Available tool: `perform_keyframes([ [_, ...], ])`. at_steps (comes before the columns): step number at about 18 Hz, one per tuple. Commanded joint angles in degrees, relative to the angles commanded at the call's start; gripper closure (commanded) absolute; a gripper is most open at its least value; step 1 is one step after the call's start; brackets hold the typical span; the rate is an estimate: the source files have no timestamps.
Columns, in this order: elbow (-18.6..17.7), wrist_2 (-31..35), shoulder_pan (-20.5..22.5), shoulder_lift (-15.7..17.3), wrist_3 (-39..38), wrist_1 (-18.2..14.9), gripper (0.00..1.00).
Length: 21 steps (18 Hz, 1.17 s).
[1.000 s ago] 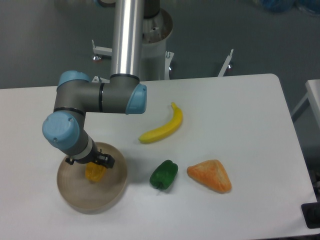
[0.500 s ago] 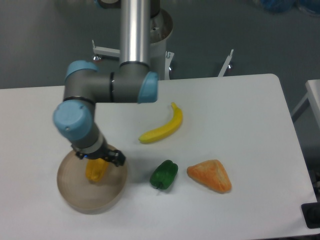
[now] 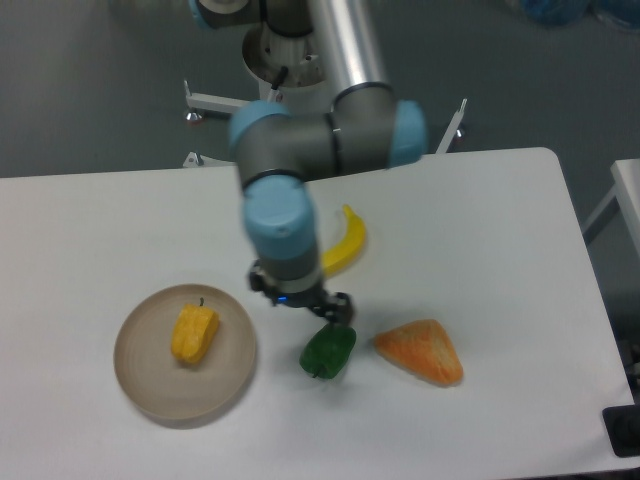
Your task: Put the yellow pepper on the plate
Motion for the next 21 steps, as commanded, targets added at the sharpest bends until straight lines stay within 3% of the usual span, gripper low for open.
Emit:
perform_keyframes([
  [4, 0.35, -0.09, 3.78, -0.35, 5.63, 0.18, 0.0],
  [8, 0.18, -0.09, 5.28, -0.97, 6.96, 5.0, 0.0],
  [13, 0.35, 0.0, 5.63, -2.02, 7.66, 8.26, 0.0],
  [21, 0.61, 0.09, 6.77, -1.85, 8.54, 9.14, 0.0],
])
